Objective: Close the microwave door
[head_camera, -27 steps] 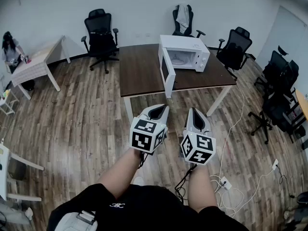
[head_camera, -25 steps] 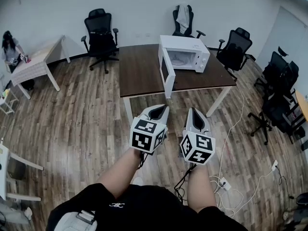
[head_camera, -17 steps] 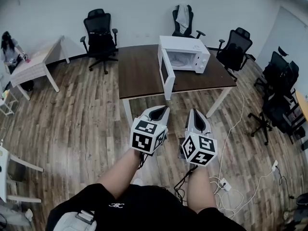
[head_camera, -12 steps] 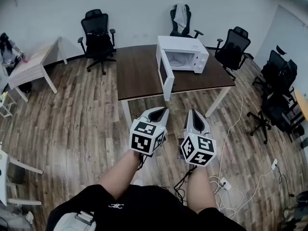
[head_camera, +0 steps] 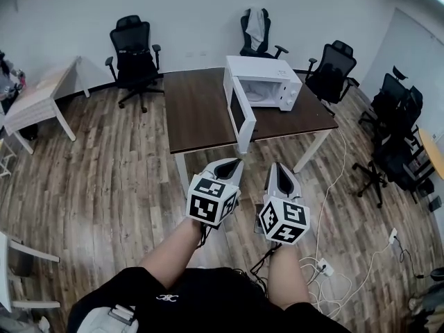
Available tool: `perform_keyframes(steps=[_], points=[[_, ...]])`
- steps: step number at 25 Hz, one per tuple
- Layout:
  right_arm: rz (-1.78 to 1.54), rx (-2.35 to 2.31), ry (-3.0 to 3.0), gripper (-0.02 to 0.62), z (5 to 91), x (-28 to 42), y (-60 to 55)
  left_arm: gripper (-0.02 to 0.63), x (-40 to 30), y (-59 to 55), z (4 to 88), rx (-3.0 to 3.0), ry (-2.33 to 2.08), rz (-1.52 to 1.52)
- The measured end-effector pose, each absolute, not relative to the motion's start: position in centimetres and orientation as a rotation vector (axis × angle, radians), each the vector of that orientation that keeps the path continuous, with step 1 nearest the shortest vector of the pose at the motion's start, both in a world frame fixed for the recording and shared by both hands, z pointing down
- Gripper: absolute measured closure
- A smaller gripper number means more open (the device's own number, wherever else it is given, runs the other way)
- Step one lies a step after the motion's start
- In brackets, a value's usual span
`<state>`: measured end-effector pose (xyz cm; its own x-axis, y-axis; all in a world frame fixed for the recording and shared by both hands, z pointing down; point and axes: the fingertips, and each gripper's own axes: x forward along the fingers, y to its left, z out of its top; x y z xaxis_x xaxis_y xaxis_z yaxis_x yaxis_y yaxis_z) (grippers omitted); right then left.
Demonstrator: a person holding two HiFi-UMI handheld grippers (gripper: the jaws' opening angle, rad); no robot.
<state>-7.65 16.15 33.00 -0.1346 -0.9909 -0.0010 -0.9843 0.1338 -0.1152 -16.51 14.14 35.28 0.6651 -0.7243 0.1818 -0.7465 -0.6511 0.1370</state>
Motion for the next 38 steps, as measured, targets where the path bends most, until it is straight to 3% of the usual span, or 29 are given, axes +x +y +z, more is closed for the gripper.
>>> perform_keyframes(steps=[17, 38], points=[[-0.16, -2.072, 2.262, 0.586, 34.8, -9.4, 9.3, 0.597, -18.4, 7.0, 38.4, 2.685, -1.109, 0.231], [-0.202, -1.983, 2.341, 0.586, 36.1, -1.7, -6.5, 0.595, -12.0, -7.9, 40.8, 2.638, -1.188, 0.325]])
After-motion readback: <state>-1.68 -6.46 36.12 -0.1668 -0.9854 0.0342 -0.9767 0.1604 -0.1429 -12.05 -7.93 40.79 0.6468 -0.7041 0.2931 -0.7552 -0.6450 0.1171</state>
